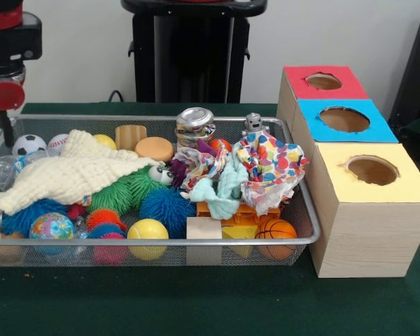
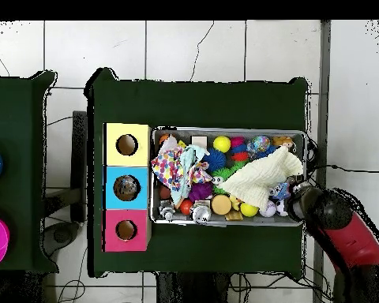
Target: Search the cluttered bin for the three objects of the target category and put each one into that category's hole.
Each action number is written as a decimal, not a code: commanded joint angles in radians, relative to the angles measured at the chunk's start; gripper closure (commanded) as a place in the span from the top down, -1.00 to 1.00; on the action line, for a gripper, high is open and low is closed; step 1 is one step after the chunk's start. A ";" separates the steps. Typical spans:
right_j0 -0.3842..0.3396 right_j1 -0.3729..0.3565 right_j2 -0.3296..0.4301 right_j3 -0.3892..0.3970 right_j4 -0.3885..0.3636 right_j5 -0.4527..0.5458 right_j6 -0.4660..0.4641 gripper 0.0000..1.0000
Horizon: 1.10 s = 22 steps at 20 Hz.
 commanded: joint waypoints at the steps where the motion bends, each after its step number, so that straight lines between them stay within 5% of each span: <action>1: -0.046 0.049 0.143 0.030 0.023 -0.126 0.151 1.00; 9: -0.071 0.073 0.199 0.029 0.009 -0.199 0.148 1.00; 22: 0.004 0.062 0.142 0.014 0.040 -0.173 0.185 1.00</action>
